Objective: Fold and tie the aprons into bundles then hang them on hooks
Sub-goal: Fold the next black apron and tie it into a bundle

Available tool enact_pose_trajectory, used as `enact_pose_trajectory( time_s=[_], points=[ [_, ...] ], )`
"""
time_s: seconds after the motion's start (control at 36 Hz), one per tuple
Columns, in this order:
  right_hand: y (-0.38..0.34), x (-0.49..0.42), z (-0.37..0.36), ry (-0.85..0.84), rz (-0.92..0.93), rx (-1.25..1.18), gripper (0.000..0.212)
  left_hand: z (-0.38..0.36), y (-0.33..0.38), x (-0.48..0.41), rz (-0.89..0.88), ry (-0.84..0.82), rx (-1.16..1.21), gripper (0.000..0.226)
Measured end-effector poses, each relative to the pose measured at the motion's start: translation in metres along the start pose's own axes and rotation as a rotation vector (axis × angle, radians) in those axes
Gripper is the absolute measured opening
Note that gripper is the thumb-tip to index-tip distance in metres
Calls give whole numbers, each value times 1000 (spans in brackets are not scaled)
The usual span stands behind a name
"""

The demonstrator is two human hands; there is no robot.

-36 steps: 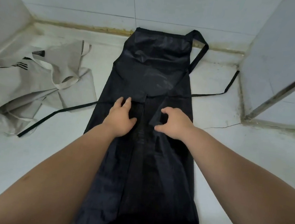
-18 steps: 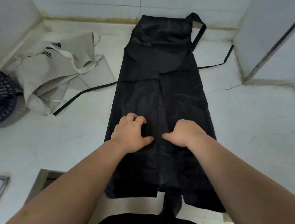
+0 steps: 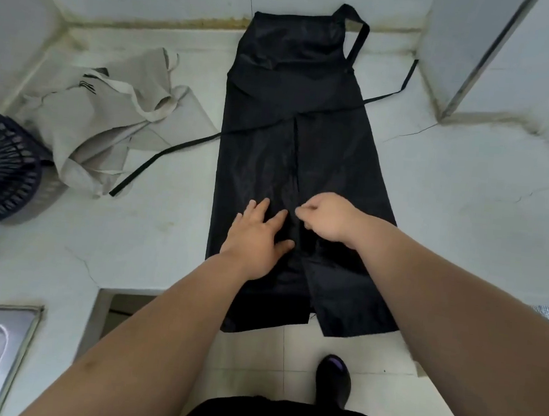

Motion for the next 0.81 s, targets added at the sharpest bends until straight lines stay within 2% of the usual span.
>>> enact_pose_trajectory(
  time_s=[0.08,0.14,0.19,0.25,0.31,0.36,0.42,0.53,0.61,0.69,0.75,0.81],
  points=[
    [16,9,0,16,5,-27,34,11,3,6,17,150,-40,51],
    [26,13,1,65,18,-104,41,18,12,12,-19,254,46,45],
    [33,19,2,103,22,-167,46,15,26,15,-100,219,143,44],
    [39,24,9,202,33,-222,45,3,36,19,-148,102,100,45],
    [46,32,26,369,16,-185,44,-5,36,19,-113,38,26,50],
    [55,42,44,521,-16,-99,45,-6,35,19,-56,44,35,52],
    [70,47,56,584,-73,-43,44,-4,36,18,-10,52,58,50],
    [110,60,60,502,-236,-53,43,-3,42,19,61,62,78,47],
    [120,65,53,397,-242,-81,47,-5,40,18,108,100,165,43],
    [122,70,42,260,-246,-265,42,-7,41,17,120,106,266,39],
    [123,74,40,229,-250,-282,33,-6,40,15,124,110,294,39],
    [126,76,39,238,-231,-279,33,-5,41,15,128,125,302,42]
  ],
)
Point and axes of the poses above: each hand's wrist, its own x-axis away from the middle knuckle, its own z-axis out of the back of the hand, y = z × x, the point moved 7 cm from there along -x, towards the middle knuckle, and after that the axes turned 11 degrees about y, right-handed, at the moved point
